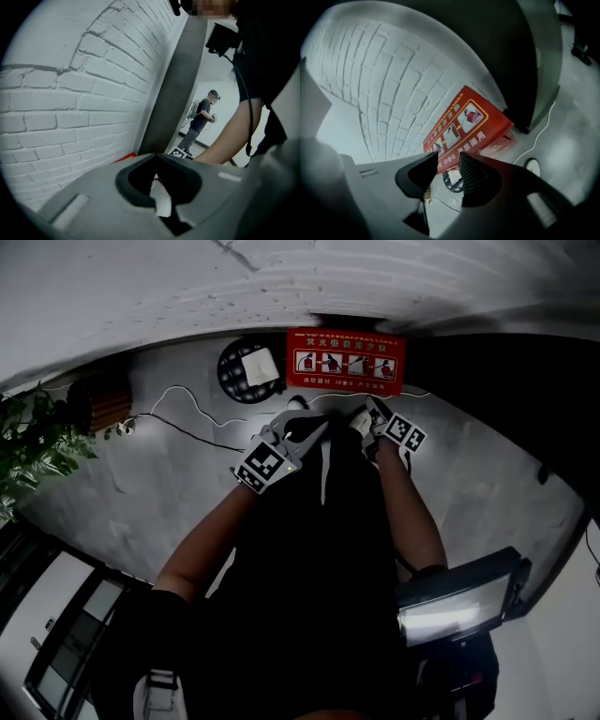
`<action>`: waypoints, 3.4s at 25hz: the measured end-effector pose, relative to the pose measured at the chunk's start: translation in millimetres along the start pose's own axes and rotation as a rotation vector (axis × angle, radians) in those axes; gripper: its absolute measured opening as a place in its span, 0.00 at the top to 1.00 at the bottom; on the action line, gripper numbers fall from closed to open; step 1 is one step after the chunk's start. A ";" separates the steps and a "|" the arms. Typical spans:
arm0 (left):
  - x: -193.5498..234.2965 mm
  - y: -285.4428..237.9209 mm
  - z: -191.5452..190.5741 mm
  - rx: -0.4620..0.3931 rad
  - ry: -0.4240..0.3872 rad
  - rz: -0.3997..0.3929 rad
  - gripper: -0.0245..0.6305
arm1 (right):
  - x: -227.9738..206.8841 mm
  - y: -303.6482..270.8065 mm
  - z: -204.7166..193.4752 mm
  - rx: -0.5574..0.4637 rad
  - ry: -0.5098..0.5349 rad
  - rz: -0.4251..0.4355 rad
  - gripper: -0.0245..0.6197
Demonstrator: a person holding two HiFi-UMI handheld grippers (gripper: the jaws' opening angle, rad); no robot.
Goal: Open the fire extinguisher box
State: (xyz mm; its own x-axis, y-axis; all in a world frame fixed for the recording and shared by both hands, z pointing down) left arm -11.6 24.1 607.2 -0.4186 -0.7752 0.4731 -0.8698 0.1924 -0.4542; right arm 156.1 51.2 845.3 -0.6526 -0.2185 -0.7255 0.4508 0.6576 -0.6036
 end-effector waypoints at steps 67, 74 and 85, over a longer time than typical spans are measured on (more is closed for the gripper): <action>11.1 52.5 55.7 -0.113 -0.034 0.155 0.96 | 79.0 -52.1 206.7 -0.311 -0.100 0.241 0.88; 15.3 53.1 62.5 -0.115 -0.029 0.167 0.96 | 78.5 -64.6 223.0 -0.308 -0.095 0.227 0.88; 16.9 55.3 68.7 -0.114 -0.043 0.162 0.96 | 80.7 -66.2 229.8 -0.231 -0.009 0.168 0.82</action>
State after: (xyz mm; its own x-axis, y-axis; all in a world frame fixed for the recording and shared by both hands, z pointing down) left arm -48.9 -19.7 538.2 -0.5465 -0.7527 0.3671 -0.8168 0.3823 -0.4321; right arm 213.5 -175.7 750.8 -0.5749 -0.0981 -0.8123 0.4005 0.8320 -0.3839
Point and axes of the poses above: the fingertips, and each gripper's own axes: y backward along the fingers, x to its left, z out of its top, the point moved 4 cm from there along y, backward along the fingers, and after that the axes turned 10 degrees about y, right-handed, at the moved point
